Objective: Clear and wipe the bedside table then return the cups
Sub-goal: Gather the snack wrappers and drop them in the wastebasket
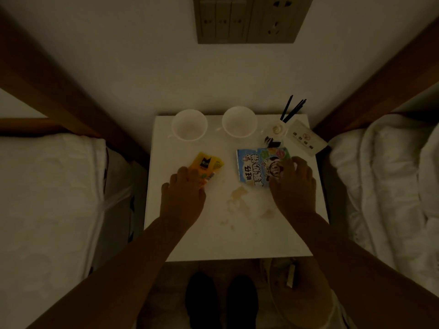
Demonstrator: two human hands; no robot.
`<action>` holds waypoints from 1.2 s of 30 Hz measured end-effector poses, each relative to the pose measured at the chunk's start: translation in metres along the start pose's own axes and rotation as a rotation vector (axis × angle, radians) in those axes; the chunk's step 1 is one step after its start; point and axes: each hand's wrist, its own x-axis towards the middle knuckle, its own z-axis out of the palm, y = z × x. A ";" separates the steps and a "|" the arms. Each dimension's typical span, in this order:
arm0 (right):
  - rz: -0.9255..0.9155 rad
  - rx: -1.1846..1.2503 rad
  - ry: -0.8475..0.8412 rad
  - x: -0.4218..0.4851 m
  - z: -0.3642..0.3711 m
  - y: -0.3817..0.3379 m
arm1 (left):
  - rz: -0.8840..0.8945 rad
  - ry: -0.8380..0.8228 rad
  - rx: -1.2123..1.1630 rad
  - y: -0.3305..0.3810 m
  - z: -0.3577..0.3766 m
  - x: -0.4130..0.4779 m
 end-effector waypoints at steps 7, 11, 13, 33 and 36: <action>0.161 0.057 -0.070 0.007 -0.001 -0.001 | -0.005 0.019 -0.027 0.015 0.005 -0.004; 0.205 0.034 -0.121 0.004 -0.001 0.001 | -0.016 0.019 -0.075 0.025 0.005 -0.007; 0.250 0.036 -0.145 0.002 -0.001 0.003 | -0.018 0.038 -0.134 0.030 0.004 -0.009; 0.487 1.106 -0.244 -0.043 -0.042 0.020 | -0.338 -0.039 -0.875 0.057 -0.021 -0.029; 0.551 1.313 -0.361 -0.071 -0.057 0.020 | -0.388 -0.116 -0.985 0.062 -0.029 -0.041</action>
